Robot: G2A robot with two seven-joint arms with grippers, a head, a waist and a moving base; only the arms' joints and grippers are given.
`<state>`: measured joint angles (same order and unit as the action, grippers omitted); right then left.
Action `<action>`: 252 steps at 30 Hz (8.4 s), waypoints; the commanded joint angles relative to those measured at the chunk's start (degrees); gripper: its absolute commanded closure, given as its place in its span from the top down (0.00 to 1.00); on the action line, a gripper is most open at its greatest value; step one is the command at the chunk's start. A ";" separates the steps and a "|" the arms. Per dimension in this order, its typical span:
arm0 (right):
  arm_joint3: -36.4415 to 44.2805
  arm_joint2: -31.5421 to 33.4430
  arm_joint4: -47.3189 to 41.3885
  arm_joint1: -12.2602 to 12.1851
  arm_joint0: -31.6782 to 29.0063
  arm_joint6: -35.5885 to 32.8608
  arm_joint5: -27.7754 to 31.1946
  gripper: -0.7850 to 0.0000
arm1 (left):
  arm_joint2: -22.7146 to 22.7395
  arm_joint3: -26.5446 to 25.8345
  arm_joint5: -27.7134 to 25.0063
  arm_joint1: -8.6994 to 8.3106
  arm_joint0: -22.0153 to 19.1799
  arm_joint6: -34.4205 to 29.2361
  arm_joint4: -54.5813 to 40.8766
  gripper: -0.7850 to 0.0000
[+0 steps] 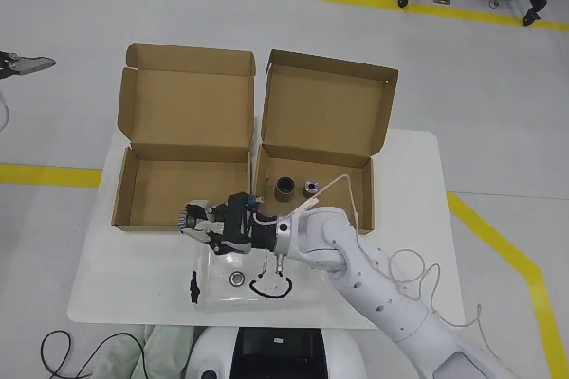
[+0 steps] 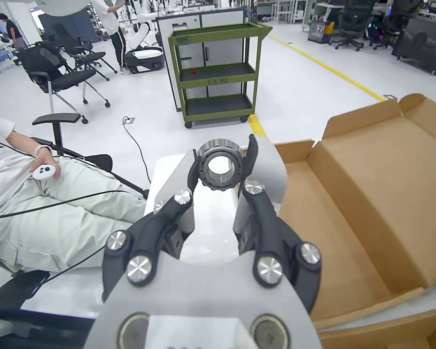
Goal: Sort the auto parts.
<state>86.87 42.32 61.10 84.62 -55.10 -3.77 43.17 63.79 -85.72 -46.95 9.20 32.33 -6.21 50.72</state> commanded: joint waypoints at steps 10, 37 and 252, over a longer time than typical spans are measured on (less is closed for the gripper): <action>2.19 2.89 0.35 1.01 8.05 2.80 -0.90 0.00 | 0.00 0.00 0.00 0.00 0.00 0.00 0.00 1.00; 12.74 15.31 1.33 -1.50 5.40 7.71 5.34 0.00 | 0.00 0.00 0.00 0.00 0.00 0.00 0.00 1.00; -1.03 -9.41 11.58 3.88 -6.71 -55.97 -16.36 0.49 | 0.00 0.00 0.00 0.00 0.00 0.00 0.00 1.00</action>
<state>86.04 33.05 73.02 88.45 -61.93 -59.55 26.60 63.79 -85.72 -46.95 9.20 32.33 -6.21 50.72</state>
